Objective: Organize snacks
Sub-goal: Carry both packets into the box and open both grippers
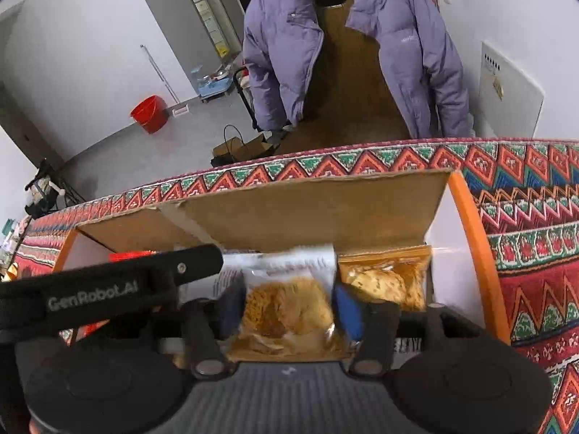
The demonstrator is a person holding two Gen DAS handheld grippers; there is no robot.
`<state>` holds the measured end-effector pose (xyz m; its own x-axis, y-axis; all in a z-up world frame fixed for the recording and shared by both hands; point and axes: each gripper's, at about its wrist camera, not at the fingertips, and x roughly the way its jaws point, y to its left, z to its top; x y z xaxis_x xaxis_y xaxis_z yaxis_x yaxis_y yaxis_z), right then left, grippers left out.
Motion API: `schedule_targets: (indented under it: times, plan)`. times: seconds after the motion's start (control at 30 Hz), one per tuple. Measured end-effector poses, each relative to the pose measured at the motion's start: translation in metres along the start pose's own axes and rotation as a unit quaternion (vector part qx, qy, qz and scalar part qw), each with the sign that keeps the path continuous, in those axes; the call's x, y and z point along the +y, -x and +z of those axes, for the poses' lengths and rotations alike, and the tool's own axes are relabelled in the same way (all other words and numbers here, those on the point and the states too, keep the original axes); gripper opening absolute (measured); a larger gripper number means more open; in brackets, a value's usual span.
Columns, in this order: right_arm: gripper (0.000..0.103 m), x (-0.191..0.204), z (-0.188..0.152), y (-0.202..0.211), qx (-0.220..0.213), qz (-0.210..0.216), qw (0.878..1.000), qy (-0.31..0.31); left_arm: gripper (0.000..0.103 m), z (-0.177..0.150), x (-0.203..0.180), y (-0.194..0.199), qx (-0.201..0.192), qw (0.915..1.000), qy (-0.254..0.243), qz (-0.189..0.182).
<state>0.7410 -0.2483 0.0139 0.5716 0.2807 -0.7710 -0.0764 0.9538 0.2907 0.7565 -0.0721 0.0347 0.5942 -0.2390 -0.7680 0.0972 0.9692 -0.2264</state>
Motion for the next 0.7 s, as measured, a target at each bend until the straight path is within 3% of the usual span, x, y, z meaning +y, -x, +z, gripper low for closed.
schedule_targets:
  times: [0.13, 0.33, 0.4, 0.57, 0.7]
  plan:
    - [0.065, 0.004, 0.011, 0.019, -0.015, -0.010, 1.000, 0.010, 0.069, 0.009, 0.010, 0.024, -0.015, 0.9998, 0.006, 0.010]
    - [0.072, -0.002, 0.015, 0.091, -0.045, -0.029, 0.998, 0.021, 0.074, 0.009, 0.015, 0.101, -0.046, 0.9973, -0.041, 0.039]
    - [0.080, -0.002, 0.010, 0.120, -0.046, -0.034, 0.998, 0.037, 0.084, -0.001, 0.015, 0.131, -0.060, 0.9952, -0.054, 0.056]
    - [0.083, 0.008, -0.023, 0.194, -0.052, -0.037, 0.995, 0.074, 0.086, -0.038, 0.009, 0.198, -0.069, 0.9902, -0.090, 0.082]
    - [0.093, 0.022, -0.054, 0.242, -0.074, -0.038, 0.990, 0.110, 0.092, -0.072, -0.009, 0.249, -0.104, 0.9802, -0.135, 0.101]
